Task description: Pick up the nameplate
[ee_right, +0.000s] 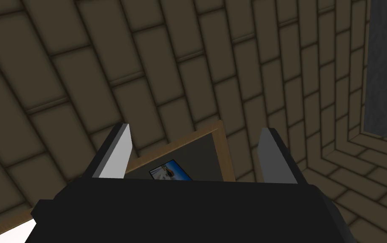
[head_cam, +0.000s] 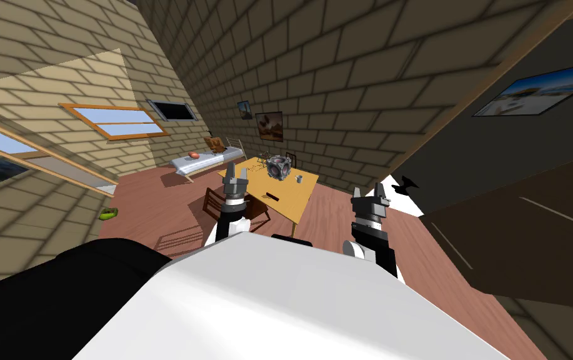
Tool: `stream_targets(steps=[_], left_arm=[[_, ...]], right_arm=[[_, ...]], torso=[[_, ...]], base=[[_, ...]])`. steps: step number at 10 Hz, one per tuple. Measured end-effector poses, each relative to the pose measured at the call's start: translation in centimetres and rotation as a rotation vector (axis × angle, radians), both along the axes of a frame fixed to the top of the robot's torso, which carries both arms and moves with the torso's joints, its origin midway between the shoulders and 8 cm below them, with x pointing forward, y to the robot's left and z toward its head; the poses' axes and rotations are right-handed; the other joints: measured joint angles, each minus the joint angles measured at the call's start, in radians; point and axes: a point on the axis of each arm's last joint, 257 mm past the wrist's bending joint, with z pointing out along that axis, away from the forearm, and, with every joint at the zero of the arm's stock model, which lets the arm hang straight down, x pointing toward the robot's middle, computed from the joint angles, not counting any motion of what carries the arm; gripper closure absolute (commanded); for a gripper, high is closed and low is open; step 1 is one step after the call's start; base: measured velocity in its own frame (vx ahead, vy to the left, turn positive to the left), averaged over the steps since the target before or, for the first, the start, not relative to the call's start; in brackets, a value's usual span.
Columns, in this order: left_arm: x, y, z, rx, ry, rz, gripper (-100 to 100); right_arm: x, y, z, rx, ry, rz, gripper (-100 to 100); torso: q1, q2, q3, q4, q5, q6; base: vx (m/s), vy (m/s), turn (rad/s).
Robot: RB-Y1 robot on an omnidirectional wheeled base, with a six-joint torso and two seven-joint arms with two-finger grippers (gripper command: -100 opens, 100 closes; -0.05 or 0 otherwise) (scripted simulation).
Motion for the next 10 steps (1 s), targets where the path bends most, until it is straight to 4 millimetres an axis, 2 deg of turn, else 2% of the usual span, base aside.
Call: stream_targets(steps=[4,7,10], left_arm=[[3.2,-1.3,-1.8,0.086,0.064,-0.042,-100],[6.6,-1.3,-3.8,0.144,0.140,-0.053,-100],[9.6,-1.4,-5.3,0.180,0.208,-0.050,-100]], right_arm=[[0.0,0.0,0.0,0.000,0.000,0.000,0],[0.0,0.0,0.0,0.000,0.000,0.000,0],[0.0,0.0,0.0,0.000,0.000,0.000,0]], torso=[[0.005,0.008,0.004,0.002,0.001,0.000],[0.006,0.009,0.005,0.002,0.001,0.000],[0.004,0.005,0.003,0.001,0.001,0.000]], base=[[-0.116,0.065,-0.111],[-0.153,0.076,-0.160],[-0.080,0.042,-0.071]])
